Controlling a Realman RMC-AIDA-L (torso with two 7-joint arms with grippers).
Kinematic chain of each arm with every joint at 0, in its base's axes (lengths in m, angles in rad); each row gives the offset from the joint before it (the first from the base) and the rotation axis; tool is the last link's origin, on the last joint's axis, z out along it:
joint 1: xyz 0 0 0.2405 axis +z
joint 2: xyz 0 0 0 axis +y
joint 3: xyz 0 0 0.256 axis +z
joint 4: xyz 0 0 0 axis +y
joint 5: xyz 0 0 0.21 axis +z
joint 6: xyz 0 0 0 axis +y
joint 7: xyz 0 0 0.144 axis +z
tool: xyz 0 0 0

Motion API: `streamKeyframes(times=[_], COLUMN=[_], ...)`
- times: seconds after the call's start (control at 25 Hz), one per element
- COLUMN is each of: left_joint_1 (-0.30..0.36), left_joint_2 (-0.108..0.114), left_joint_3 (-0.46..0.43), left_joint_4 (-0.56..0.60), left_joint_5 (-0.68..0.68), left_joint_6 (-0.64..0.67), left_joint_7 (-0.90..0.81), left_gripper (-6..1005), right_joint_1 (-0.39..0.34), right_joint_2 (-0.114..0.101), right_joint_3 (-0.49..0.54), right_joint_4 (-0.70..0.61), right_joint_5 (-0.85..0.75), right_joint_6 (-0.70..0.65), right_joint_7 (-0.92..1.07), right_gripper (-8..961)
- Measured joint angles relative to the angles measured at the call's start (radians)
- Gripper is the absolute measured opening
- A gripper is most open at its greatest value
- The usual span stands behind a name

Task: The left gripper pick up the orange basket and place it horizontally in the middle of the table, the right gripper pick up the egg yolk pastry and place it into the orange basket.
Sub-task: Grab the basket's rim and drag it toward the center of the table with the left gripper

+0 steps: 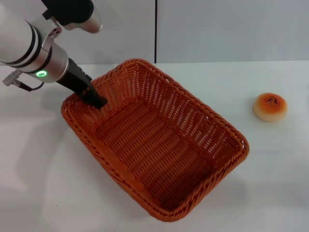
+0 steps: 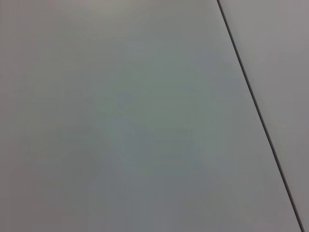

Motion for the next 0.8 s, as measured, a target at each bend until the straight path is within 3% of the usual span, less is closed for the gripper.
streamKeyframes(times=[0.4,0.56,0.8], left_joint_1=[-0.057,-0.067,-0.070], left_joint_2=[-0.004,-0.004,-0.003], left_joint_3=[0.001,-0.006,-0.008], left_joint_4=[-0.005,-0.011,-0.014], left_joint_5=[0.015,-0.030,-0.033], left_joint_6=[0.123,0.134,0.138], left_joint_7=[0.002,-0.013,-0.055], left_gripper=[681,486,383], right_joint_1=[0.002,0.002,0.002], right_joint_2=[0.000,0.000,0.000], right_joint_3=[-0.001,0.000,0.005], right_joint_4=[-0.002,-0.002,-0.012], right_joint_5=[0.000,0.000,0.000], right_joint_6=[0.017,0.025,0.029], right_joint_7=[0.000,0.000,0.000], right_gripper=[415,415,415])
